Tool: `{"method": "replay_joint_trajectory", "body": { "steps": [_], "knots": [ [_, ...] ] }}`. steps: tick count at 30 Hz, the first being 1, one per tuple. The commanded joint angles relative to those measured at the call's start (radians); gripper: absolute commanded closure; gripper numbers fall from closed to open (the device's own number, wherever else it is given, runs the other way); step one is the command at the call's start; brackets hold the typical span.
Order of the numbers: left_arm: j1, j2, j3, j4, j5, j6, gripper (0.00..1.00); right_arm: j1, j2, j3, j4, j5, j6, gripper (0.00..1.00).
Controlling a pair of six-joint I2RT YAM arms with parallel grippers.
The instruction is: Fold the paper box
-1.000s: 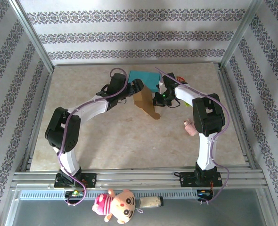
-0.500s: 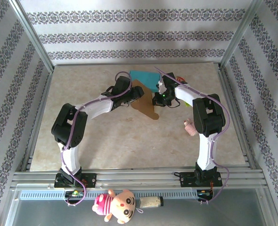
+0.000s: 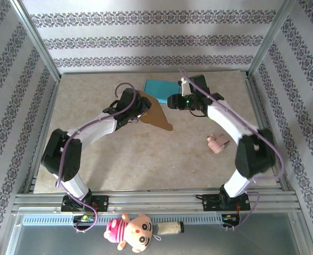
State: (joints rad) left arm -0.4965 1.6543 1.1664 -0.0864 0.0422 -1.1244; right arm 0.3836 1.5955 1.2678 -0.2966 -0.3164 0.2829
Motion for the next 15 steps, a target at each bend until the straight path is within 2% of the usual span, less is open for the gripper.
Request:
{"method": "replay_joint_trajectory", "body": {
  "steps": [1, 3, 4, 6, 8, 10, 12, 15],
  "knots": [
    [0.005, -0.102, -0.041, -0.061, -0.120, -0.086, 0.54, 0.147, -0.194, -0.202, 0.384, 0.218, -0.222, 0.28],
    [0.016, -0.140, -0.061, -0.054, -0.127, -0.095, 0.53, 0.219, -0.261, -0.358, 0.621, 0.242, -0.402, 0.11],
    [0.023, -0.155, -0.066, -0.051, -0.124, -0.095, 0.54, 0.246, -0.271, -0.418, 0.717, 0.224, -0.487, 0.07],
    [0.037, -0.176, -0.076, -0.045, -0.109, -0.109, 0.55, 0.271, -0.265, -0.469, 0.781, 0.138, -0.633, 0.06],
    [0.049, -0.198, -0.098, -0.020, -0.091, -0.143, 0.57, 0.306, -0.249, -0.478, 0.748, 0.056, -0.815, 0.07],
    [0.058, -0.216, -0.123, 0.007, -0.078, -0.175, 0.59, 0.348, -0.233, -0.505, 0.760, 0.034, -0.993, 0.07],
    [0.063, -0.231, -0.138, 0.015, -0.074, -0.187, 0.59, 0.380, -0.195, -0.523, 0.815, 0.078, -1.116, 0.04],
    [0.065, -0.245, -0.143, 0.008, -0.076, -0.185, 0.60, 0.408, -0.102, -0.474, 0.871, 0.264, -1.186, 0.03]
  ]
}}
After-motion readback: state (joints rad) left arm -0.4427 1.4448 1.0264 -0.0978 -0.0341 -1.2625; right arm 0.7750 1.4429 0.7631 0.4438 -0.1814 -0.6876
